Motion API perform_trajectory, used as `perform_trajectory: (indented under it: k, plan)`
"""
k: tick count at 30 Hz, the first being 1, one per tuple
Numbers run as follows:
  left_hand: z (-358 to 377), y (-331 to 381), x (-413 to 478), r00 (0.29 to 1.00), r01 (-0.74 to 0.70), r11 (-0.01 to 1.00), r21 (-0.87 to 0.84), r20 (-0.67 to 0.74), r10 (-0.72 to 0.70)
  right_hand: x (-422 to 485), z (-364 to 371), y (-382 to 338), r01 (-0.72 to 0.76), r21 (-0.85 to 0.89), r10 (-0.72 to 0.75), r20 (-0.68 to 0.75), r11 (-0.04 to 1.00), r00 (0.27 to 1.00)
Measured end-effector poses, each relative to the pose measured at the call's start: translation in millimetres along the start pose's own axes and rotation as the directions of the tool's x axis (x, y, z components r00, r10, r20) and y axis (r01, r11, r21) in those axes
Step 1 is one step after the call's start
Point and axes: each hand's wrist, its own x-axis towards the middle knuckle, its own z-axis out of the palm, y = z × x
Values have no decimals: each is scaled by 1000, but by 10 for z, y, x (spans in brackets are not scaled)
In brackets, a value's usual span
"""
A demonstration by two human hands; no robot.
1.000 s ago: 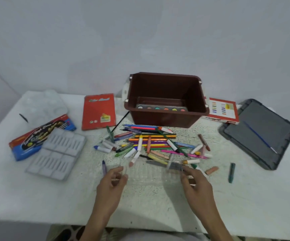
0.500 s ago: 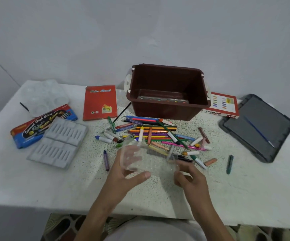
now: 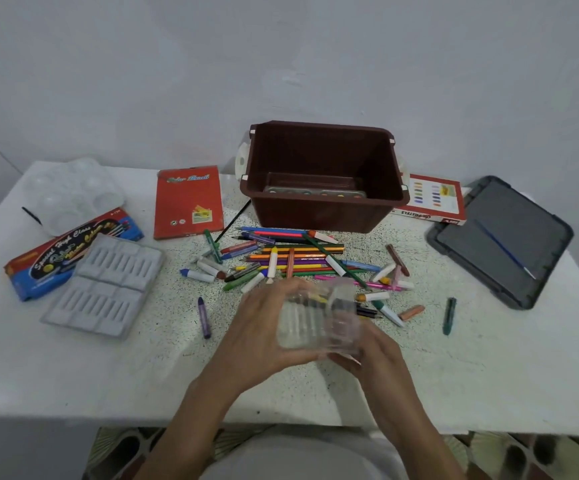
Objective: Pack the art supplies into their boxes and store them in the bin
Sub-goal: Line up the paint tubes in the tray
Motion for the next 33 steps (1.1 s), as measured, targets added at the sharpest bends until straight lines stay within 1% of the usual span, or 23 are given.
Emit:
perform_trajectory:
  k: [2, 3, 4, 6, 8, 11, 13, 14, 18, 20, 22, 24, 26, 28, 31, 32, 33]
  plan:
    - [33, -116, 16, 995, -96, 972, 213, 25, 93, 12, -20, -70, -46, 135, 47, -1, 990, 999]
    - [49, -162, 20, 993, -118, 950, 288, 38, 112, 14, -30, -101, -60, 174, 59, 10, 983, 998]
    - [64, -203, 23, 992, -125, 932, 342, 44, 116, 20, -41, -112, -53, 168, 51, 19, 984, 999]
    - [80, -241, 18, 992, -124, 910, 397, 51, 113, 27, -59, -96, -26, 115, 26, 7, 993, 1000]
    - [93, -251, 7, 993, -114, 905, 410, 69, 94, 42, -79, -52, -35, 85, 38, -36, 996, 999]
    - [52, -273, -17, 993, -44, 915, 400, 120, -5, 56, -94, -10, -72, 108, 79, -62, 992, 995]
    - [-7, -293, -26, 983, 45, 930, 365, 151, -107, 67, -132, 17, -88, 124, 99, -88, 988, 991]
    - [-38, -311, -32, 979, 92, 943, 321, 146, -145, 76, -158, 34, -95, 143, 109, -96, 985, 989]
    - [-110, -404, -53, 980, 198, 978, 62, -19, -197, 83, -231, 47, -134, 200, 156, -101, 971, 983]
    - [-111, -406, -54, 972, 232, 973, 16, -43, -231, 79, -243, 60, -142, 201, 164, -99, 969, 981]
    - [-85, -386, -48, 974, 228, 971, 75, -10, -228, 81, -244, 80, -139, 179, 158, -96, 974, 983]
    - [-44, -332, -34, 972, 220, 971, 96, 62, -227, 83, -222, 83, -134, 149, 147, -77, 980, 986]
    - [16, -263, -20, 962, 232, 973, 13, 146, -232, 81, -185, 73, -128, 120, 134, -40, 985, 990]
    - [94, -189, 2, 955, 243, 968, -68, 192, -227, 81, -156, 63, -121, 104, 122, -7, 987, 992]
    - [191, -106, 42, 955, 282, 944, -173, 148, -258, 84, -133, 50, -111, 123, 110, 11, 986, 994]
    - [202, -83, 59, 946, 323, 915, -244, 122, -301, 84, -127, 45, -115, 133, 113, 18, 984, 993]
    - [206, -60, 75, 926, 375, 862, -341, 102, -363, 81, -117, 37, -123, 139, 121, 27, 983, 992]
